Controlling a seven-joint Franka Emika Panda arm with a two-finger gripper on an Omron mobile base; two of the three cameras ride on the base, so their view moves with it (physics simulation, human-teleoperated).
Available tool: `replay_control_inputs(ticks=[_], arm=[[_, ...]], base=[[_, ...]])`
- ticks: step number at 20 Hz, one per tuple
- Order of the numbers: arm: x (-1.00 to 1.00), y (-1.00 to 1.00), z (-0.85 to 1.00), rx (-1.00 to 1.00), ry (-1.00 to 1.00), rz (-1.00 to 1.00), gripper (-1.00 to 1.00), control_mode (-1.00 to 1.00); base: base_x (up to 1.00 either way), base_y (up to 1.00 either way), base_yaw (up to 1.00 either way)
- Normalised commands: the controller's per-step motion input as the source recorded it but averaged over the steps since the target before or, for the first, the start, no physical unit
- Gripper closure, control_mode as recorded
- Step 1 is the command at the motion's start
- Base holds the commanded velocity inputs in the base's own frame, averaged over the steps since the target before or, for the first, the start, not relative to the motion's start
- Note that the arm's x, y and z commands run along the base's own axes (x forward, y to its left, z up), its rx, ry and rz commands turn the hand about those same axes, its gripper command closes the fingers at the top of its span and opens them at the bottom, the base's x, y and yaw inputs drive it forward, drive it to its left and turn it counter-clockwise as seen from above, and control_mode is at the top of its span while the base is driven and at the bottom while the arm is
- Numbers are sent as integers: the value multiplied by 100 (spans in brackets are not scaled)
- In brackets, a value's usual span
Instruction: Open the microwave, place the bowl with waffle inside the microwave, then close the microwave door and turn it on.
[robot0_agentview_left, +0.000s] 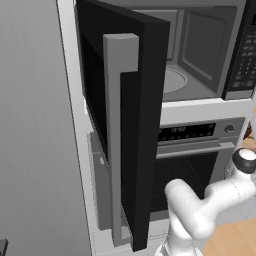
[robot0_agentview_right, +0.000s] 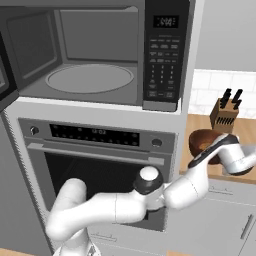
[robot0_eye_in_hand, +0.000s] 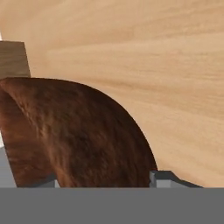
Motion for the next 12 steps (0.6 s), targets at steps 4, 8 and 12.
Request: replay_control_inputs(ticks=[4,8,12], arm=[[-32,29,-12,0,0,5,100,-100],[-83,24,-7,0,0,2,100,-100],[-78,12,13,0,-1,0,100,-100]], base=[[0,0,0],[0,0,0],[0,0,0]])
